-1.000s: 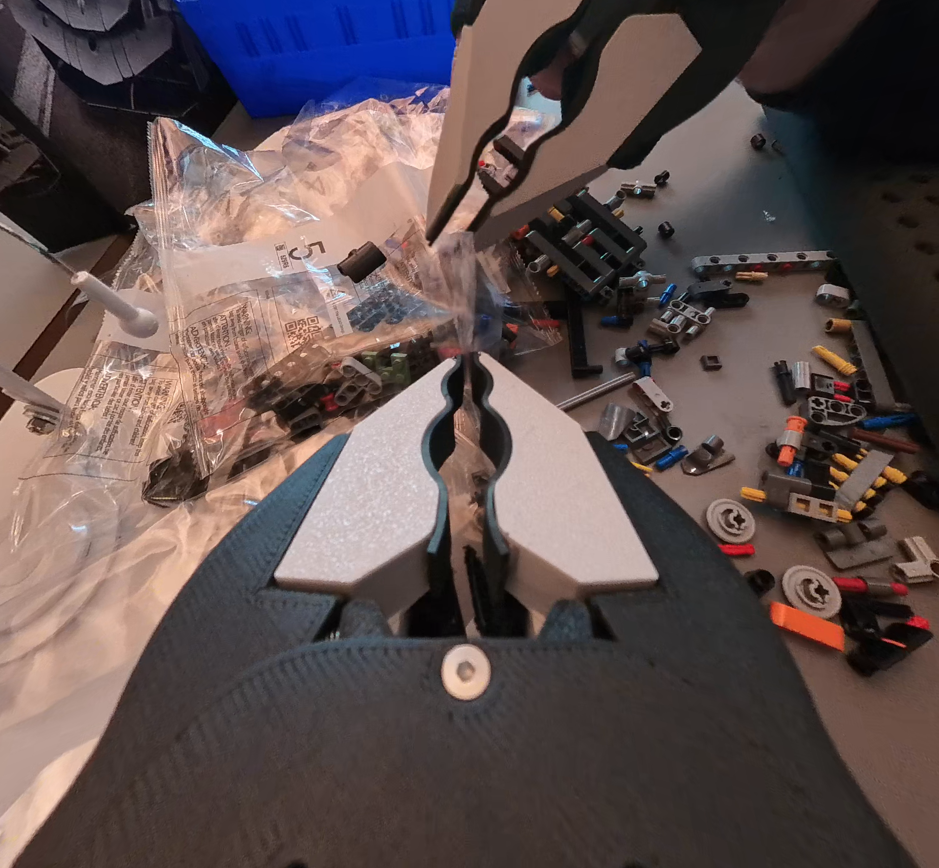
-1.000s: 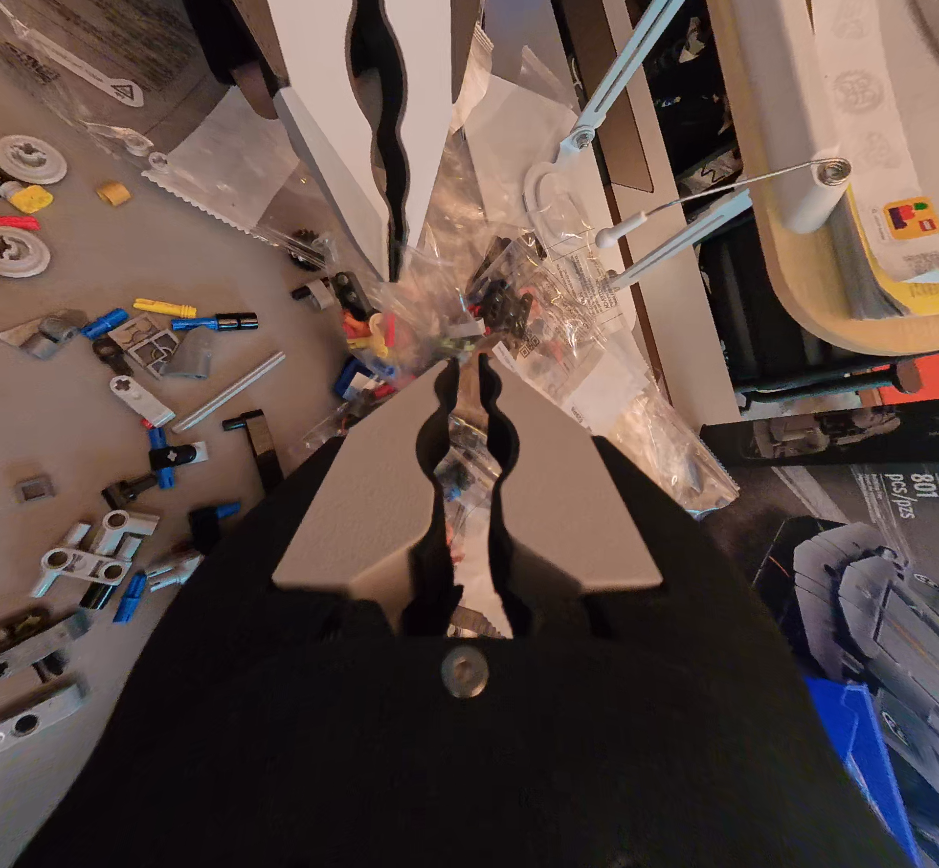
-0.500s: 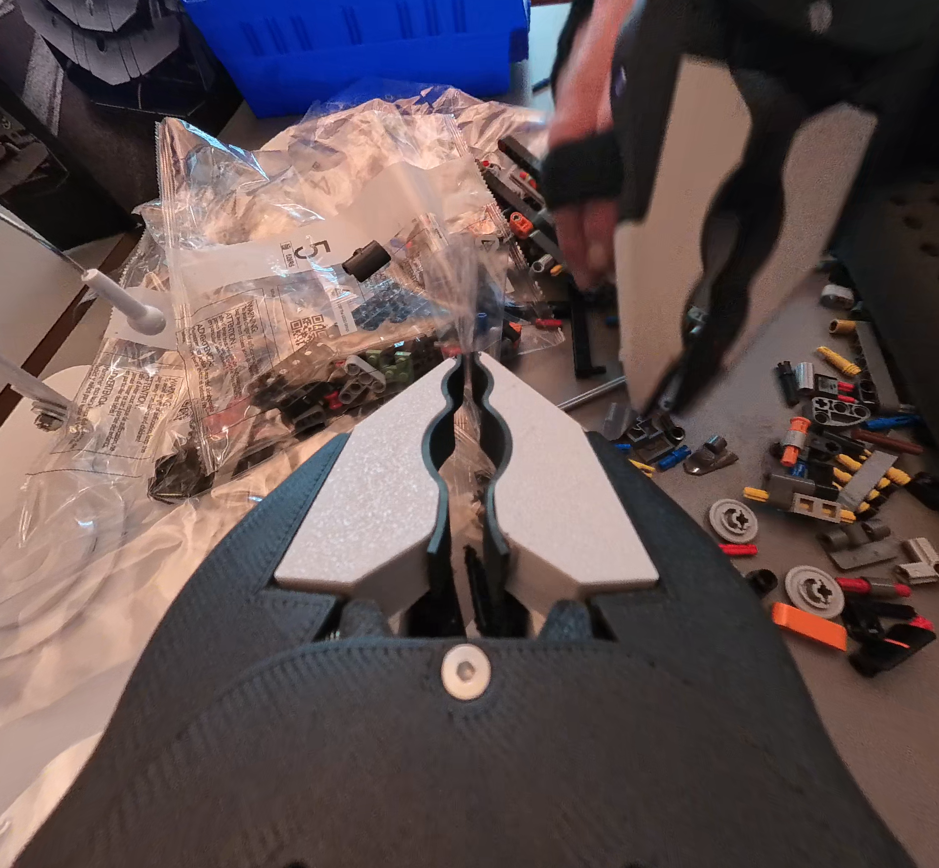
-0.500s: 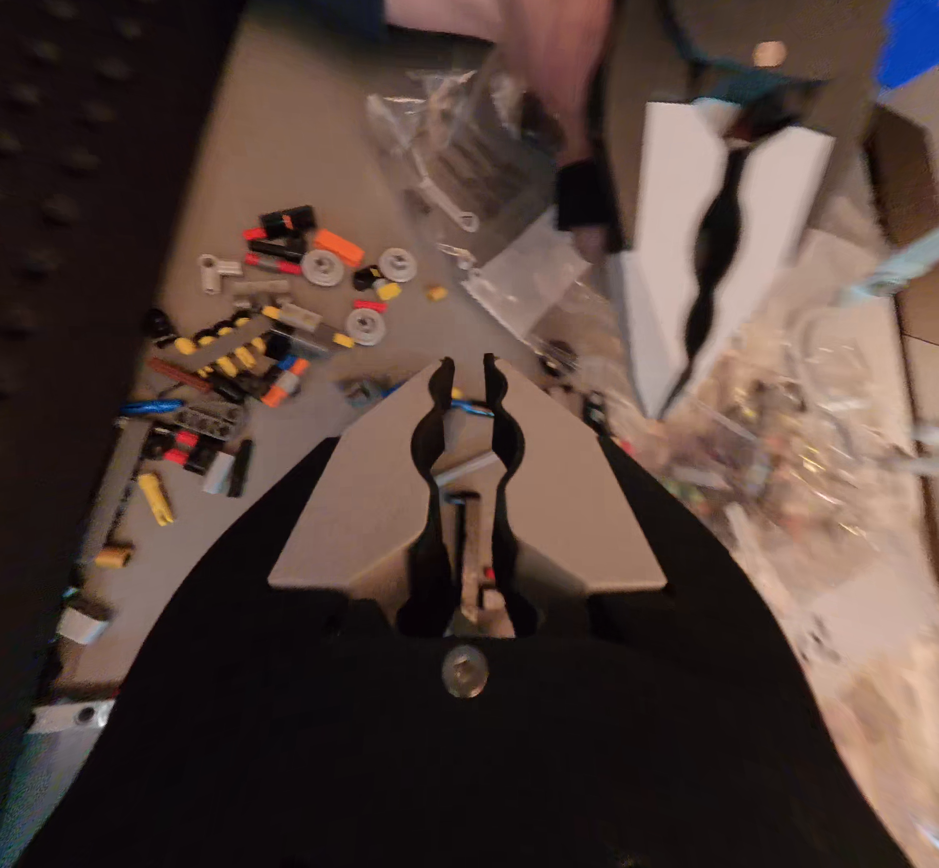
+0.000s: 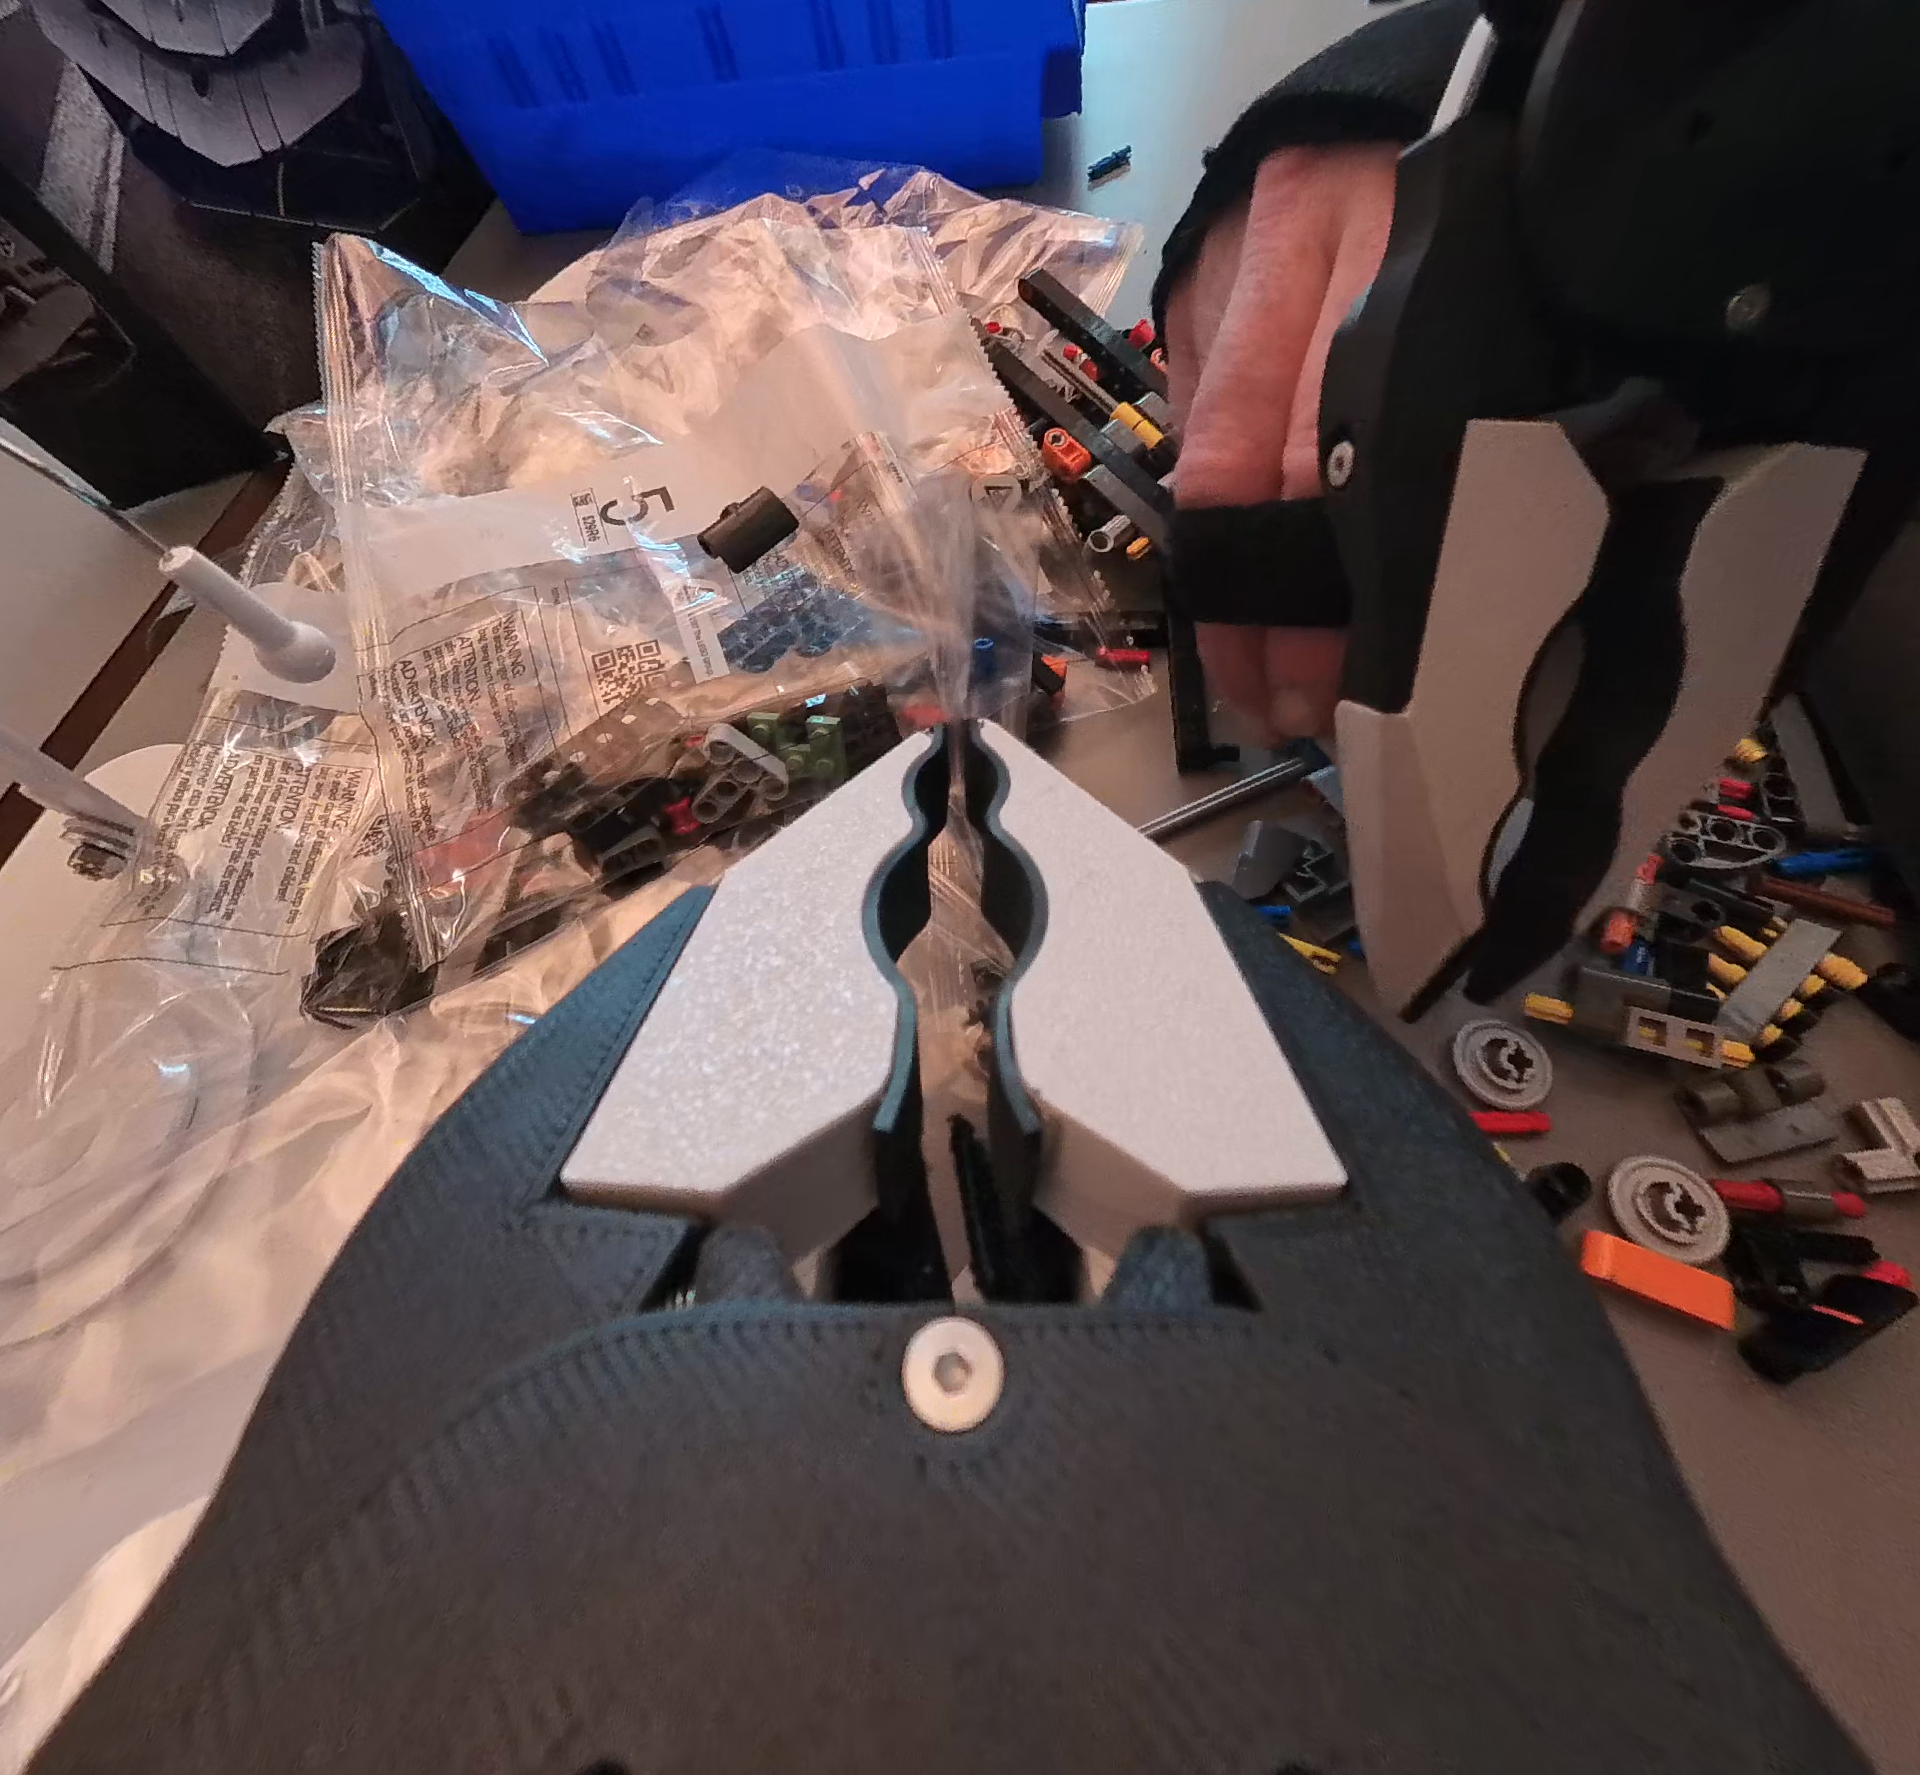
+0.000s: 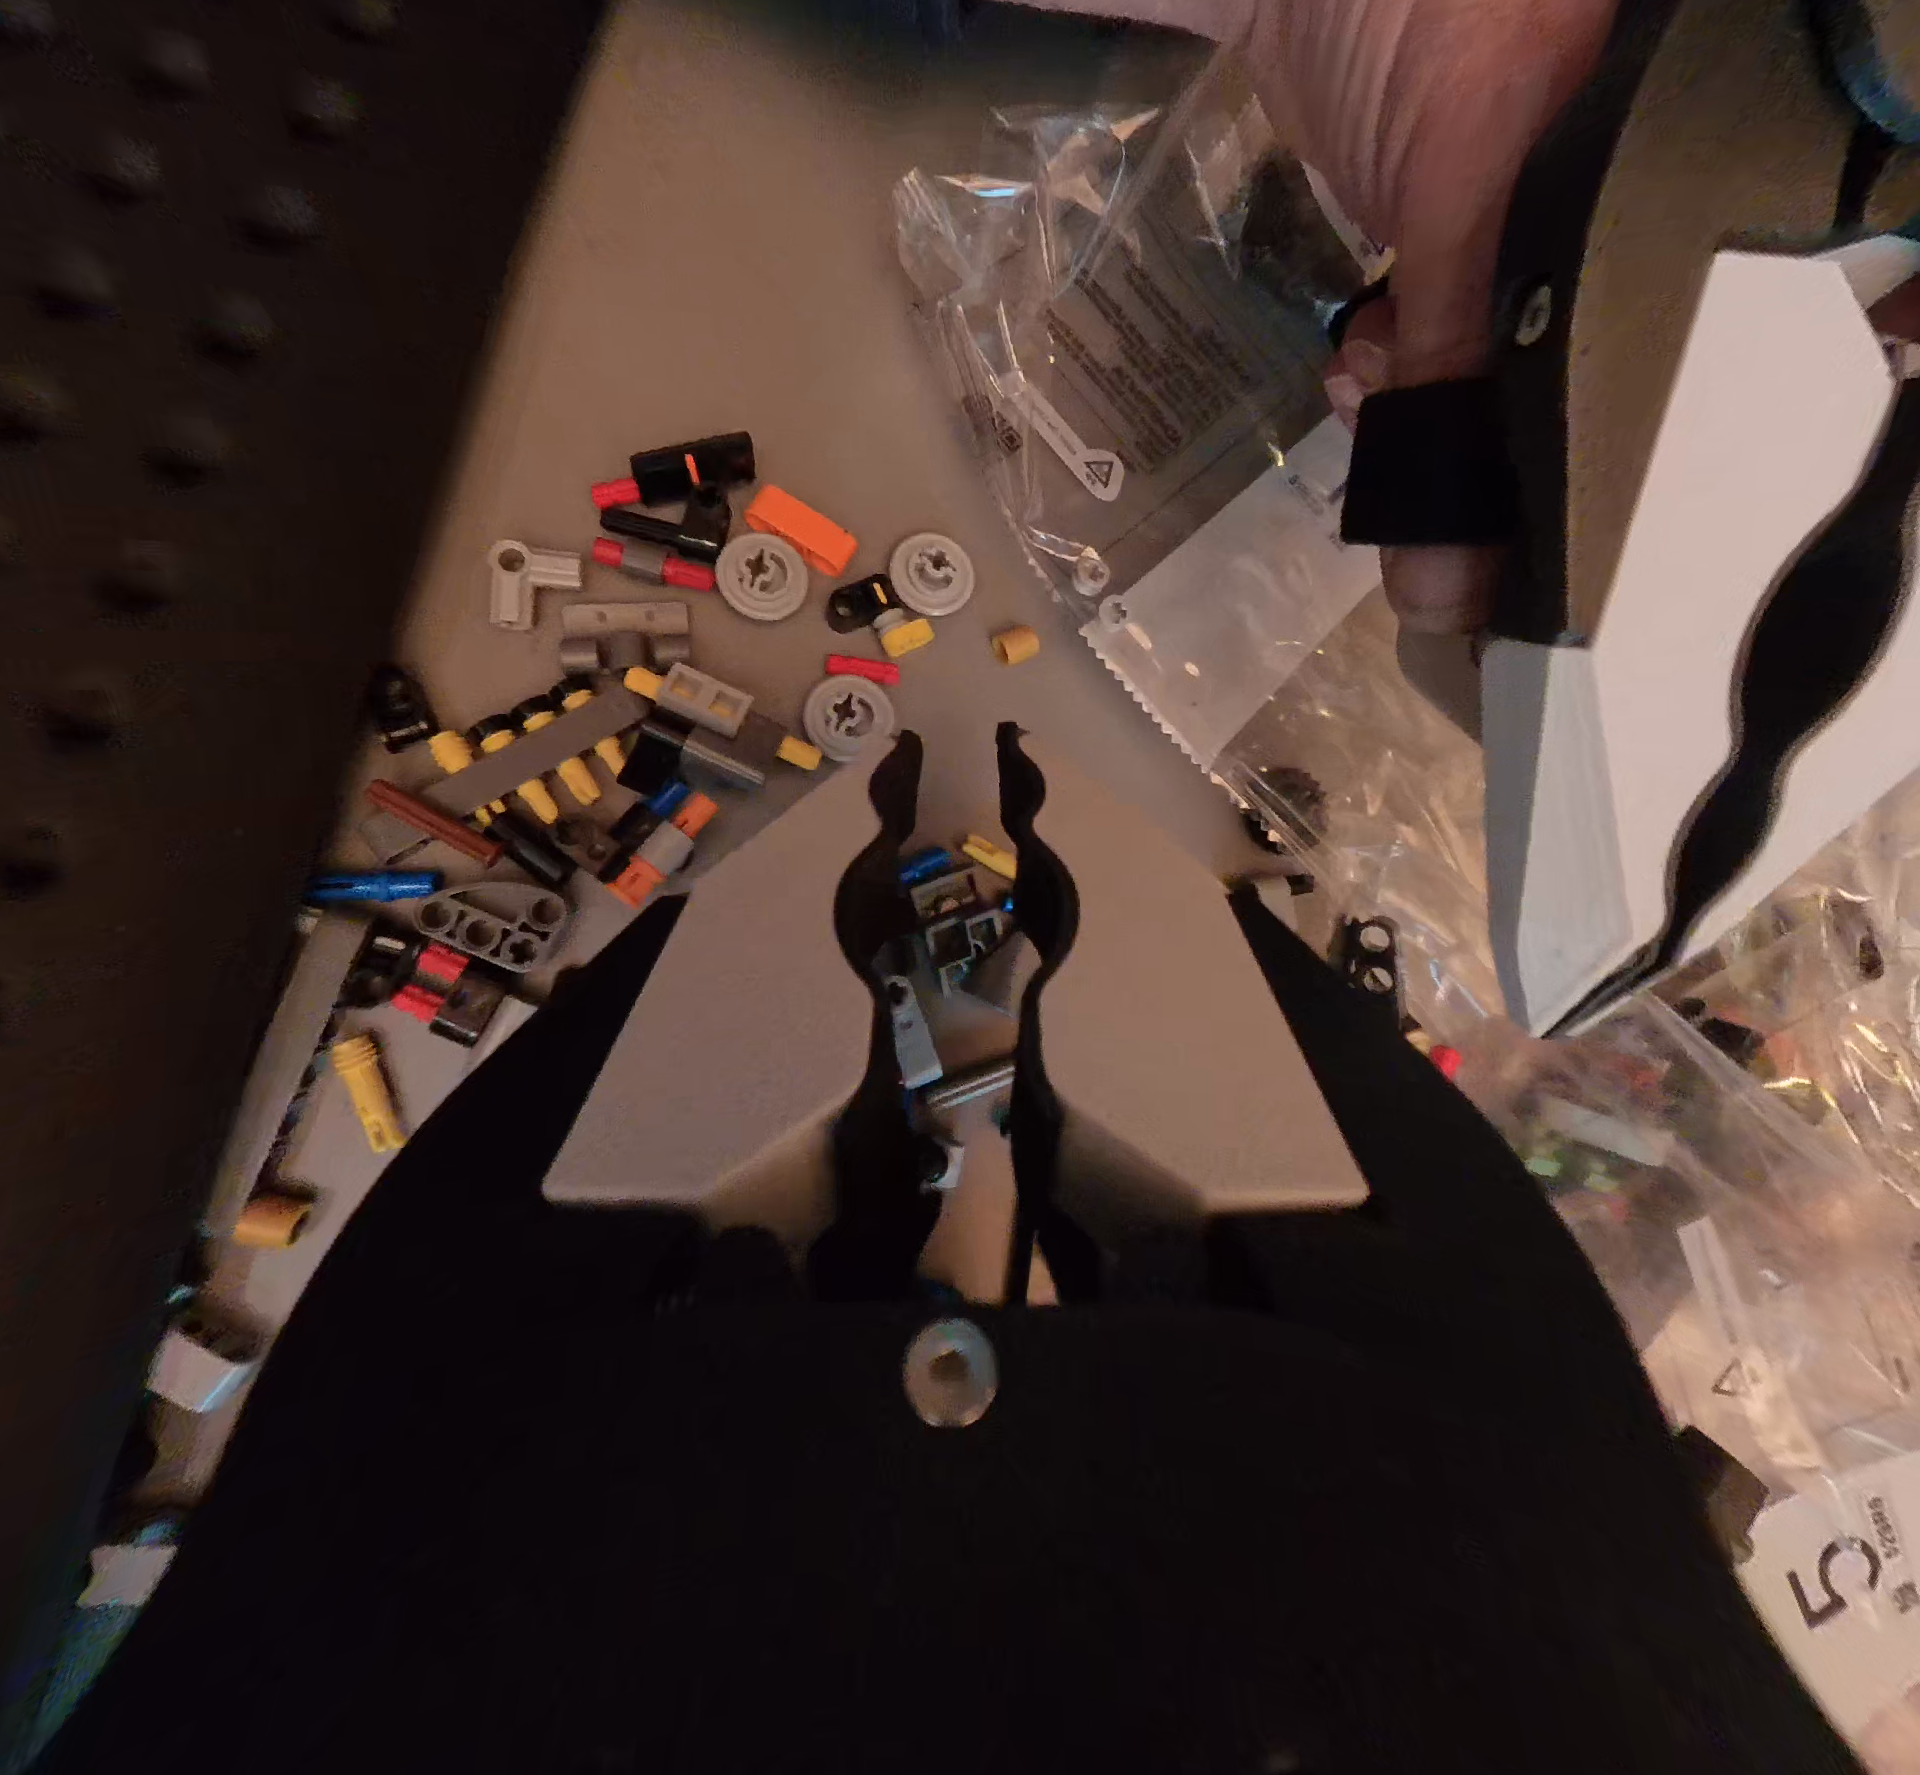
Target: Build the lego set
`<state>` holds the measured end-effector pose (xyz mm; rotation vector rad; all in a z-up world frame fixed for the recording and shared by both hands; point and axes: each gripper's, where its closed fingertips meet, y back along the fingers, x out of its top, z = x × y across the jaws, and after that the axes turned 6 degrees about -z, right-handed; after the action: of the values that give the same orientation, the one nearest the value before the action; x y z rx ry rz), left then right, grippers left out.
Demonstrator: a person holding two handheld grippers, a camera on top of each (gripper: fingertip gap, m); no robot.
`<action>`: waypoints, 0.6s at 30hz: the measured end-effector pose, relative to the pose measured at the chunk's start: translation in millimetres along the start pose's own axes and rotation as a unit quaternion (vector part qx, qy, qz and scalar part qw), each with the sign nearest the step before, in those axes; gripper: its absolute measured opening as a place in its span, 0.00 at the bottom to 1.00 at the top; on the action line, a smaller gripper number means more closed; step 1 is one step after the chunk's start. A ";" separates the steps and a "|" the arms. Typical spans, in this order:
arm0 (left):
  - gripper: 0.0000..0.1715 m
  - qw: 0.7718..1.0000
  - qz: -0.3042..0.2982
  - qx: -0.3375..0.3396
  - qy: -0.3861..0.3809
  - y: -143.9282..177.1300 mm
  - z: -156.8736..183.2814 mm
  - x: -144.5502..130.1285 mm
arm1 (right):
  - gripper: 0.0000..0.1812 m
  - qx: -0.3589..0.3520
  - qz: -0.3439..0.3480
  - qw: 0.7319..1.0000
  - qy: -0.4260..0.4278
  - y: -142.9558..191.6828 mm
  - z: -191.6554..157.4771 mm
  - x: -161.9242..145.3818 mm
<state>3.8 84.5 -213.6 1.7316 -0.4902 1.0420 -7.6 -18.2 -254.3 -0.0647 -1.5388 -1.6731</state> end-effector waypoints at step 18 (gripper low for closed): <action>0.00 1.000 -0.012 0.001 -0.003 -3.4 0.4 -3.6 | 0.05 -0.033 -0.044 0.998 -0.020 -18.1 16.1 -17.3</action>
<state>4.5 85.0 -218.4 1.7385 -0.4727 1.0209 -14.9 2.6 -274.3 -0.0672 -1.5359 -1.8022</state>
